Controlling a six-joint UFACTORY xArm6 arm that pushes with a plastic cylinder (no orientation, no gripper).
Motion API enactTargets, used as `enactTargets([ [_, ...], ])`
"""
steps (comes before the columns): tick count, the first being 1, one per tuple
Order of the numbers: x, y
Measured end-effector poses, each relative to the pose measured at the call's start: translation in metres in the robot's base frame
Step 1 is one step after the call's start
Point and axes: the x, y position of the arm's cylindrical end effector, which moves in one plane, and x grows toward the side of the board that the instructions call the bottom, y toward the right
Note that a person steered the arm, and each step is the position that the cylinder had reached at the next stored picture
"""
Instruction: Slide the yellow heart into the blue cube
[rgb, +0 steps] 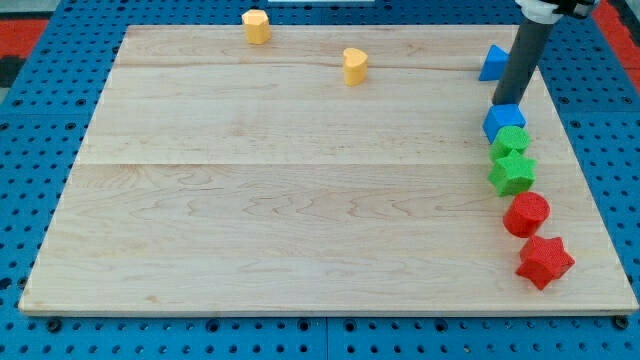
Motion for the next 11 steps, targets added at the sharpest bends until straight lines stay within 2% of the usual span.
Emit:
enactTargets([
  [3, -0.009, -0.012],
  [4, -0.012, -0.054],
  [6, -0.012, -0.227],
  [7, -0.064, -0.242],
  [8, -0.110, -0.240],
  [10, -0.072, -0.129],
  [11, -0.071, -0.153],
])
